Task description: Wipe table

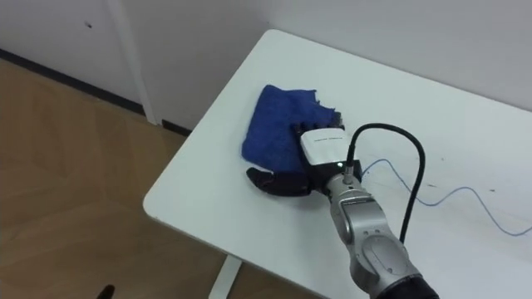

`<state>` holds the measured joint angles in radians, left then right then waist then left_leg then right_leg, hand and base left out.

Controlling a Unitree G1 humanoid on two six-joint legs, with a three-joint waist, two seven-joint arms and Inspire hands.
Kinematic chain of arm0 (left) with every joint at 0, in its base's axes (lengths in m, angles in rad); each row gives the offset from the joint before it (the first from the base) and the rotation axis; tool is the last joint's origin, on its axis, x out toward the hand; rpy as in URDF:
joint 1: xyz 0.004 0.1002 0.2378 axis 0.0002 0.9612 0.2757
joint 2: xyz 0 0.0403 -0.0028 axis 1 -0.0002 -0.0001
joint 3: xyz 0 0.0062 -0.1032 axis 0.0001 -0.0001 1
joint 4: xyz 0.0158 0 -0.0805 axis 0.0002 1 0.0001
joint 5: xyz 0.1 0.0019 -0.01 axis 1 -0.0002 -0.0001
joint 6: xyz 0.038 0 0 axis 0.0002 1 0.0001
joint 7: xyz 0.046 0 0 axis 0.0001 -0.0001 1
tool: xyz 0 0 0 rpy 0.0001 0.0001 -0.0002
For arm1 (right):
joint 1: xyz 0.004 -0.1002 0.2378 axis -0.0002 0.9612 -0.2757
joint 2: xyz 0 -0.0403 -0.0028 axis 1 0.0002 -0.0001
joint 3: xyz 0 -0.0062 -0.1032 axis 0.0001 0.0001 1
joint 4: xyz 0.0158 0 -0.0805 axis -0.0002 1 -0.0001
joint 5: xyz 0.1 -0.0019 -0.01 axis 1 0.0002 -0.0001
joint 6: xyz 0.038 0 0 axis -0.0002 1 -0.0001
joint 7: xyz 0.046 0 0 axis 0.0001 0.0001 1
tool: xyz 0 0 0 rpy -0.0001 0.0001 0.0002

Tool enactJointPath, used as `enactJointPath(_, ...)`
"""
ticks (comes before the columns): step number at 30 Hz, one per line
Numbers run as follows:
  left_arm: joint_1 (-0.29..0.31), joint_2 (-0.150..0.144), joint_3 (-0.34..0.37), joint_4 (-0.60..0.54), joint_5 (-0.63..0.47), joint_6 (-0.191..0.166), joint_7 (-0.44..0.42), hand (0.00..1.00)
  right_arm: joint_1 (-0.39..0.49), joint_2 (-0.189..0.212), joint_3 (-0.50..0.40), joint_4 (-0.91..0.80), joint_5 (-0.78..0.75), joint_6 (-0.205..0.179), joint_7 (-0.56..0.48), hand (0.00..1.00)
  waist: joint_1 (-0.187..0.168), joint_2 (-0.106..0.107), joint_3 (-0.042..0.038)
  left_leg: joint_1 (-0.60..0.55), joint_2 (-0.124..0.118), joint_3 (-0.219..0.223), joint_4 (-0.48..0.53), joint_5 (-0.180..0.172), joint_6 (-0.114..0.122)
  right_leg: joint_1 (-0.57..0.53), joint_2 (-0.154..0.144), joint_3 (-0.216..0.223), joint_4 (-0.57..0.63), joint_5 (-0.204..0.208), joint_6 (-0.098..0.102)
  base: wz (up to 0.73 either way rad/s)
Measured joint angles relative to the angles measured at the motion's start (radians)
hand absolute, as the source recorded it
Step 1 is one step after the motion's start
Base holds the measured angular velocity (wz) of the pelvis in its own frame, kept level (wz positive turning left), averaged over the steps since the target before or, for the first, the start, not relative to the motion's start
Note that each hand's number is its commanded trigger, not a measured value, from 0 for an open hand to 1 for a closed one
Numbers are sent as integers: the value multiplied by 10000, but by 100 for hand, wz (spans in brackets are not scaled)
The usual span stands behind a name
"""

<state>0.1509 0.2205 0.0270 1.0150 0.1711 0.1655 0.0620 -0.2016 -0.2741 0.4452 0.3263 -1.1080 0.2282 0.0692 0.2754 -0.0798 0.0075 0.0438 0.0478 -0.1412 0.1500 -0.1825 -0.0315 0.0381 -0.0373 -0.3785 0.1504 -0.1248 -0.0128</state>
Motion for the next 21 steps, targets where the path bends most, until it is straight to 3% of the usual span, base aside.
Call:
enactJointPath(5, 33, -30, -3, 95, -3, 39, -74, 0, -98, 20, -81, 550, 232, -13, -32, 0, 17, -55, 24, 95, -87, -115, 15, -25, 39, 199, -81, -123, 6, -39, 60, 9)
enactJointPath(15, 314, -88, 93, -66, 744, 120, -244, 0, -126, 13, -429, 1184, 256, -472, -750, 0, 36, 35, 56, 76, -153, -206, 101, -24, 50, 289, -138, -246, 6, -73, 111, 4)
enactJointPath(21, 330, -206, 88, -259, 682, 139, -222, 0, -143, -29, -877, 782, 759, -554, -1023, 0, 10, 34, -16, -136, -178, -282, 193, -13, 67, 132, -168, -323, 42, -85, 114, 4)
